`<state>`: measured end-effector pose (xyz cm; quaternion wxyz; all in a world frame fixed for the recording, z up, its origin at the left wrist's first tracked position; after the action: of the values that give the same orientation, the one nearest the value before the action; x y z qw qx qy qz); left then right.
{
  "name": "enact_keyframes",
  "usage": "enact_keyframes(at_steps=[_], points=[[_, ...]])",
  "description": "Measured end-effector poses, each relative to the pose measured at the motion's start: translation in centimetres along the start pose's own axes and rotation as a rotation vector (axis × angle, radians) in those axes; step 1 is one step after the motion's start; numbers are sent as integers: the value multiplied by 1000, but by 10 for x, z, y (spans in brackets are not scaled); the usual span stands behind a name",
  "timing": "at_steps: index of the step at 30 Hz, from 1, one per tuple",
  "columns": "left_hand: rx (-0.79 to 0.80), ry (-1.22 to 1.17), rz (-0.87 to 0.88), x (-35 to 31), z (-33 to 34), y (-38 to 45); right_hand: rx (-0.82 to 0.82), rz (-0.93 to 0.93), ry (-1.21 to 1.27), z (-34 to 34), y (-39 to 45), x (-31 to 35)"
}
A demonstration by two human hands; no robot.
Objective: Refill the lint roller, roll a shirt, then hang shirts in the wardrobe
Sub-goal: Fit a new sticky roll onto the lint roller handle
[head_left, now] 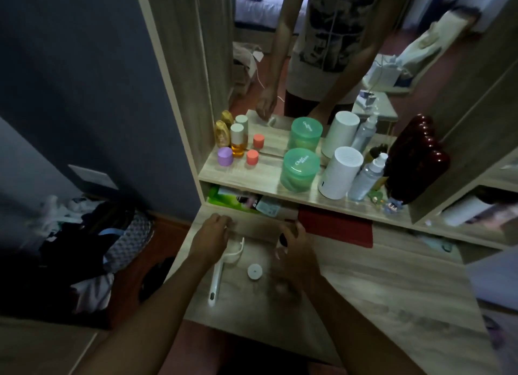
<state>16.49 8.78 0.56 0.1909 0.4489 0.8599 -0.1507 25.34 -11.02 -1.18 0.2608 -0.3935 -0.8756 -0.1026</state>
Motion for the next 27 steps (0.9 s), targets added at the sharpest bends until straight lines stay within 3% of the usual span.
enact_keyframes(at_steps=[5, 10, 14, 20, 24, 27], points=[[20, 131, -110, 11, 8, 16, 90, 38, 150, 0, 9, -6], [117, 312, -234, 25, 26, 43, -137, 194, 444, -28, 20, -14], [176, 407, -248, 28, 49, 57, -186, 351, 701, -22, 26, -30], [169, 549, -239, 33, 67, 57, -92, 348, 869, -15, 27, -34], [173, 498, -199, 31, 69, 61, -72, 358, 889, -11, 29, -34], [136, 121, -247, 24, 55, 65, -79, 366, 932, -13, 32, -27]])
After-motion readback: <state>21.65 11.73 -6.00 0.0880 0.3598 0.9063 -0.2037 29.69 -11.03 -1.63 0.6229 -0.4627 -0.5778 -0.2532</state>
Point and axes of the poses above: each hand's wrist, its own y-axis towards the middle knuckle, its own z-axis out of the palm, x = y × z, the point moved 9 cm from there along y, towards the middle knuckle, and after that the axes turned 9 degrees about -z, right-handed, at the moved point
